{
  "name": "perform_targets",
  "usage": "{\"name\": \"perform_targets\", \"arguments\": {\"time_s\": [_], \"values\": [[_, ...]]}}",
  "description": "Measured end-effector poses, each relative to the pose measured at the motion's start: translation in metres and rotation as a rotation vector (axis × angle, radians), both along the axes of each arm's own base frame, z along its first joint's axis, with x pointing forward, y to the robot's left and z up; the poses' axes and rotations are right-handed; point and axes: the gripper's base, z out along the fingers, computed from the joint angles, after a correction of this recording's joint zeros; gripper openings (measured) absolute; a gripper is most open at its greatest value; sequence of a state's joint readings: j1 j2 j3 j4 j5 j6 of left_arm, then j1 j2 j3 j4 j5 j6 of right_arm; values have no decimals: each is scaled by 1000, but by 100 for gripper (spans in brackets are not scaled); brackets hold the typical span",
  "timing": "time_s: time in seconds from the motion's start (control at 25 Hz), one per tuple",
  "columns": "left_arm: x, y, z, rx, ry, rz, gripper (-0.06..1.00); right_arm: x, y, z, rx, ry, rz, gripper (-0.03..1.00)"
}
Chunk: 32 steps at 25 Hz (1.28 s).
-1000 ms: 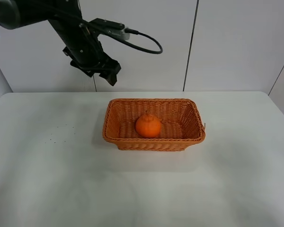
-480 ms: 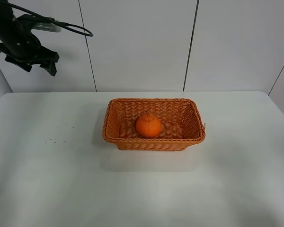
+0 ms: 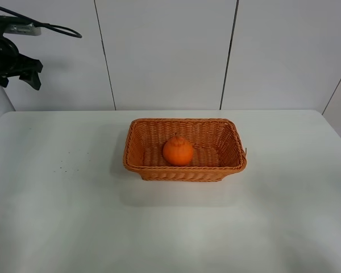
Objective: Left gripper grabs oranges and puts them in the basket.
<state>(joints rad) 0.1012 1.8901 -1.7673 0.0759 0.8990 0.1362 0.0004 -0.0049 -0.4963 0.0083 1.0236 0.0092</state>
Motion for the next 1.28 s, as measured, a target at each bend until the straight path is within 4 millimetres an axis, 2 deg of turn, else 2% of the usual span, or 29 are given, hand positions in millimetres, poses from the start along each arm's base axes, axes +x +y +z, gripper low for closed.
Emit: {"name": "perform_targets", "arguments": {"time_s": [0.28,0.56,0.88,1.04,1.28], "values": [[-52,-6,34,12,-127,-10,84,0,0,0,0,0,0,69],[-121,-13,74,36,-299,-17,84,0,0,0,0,0,0,69],[-211,-21,117,75,-505,-18,84,0,0,0,0,0,0,69],[-256,-26,126,86,-594,-17,84,0,0,0,0,0,0,69],[-324,-32,117,103,-705,-19,84,0,0,0,0,0,0,69]]}}
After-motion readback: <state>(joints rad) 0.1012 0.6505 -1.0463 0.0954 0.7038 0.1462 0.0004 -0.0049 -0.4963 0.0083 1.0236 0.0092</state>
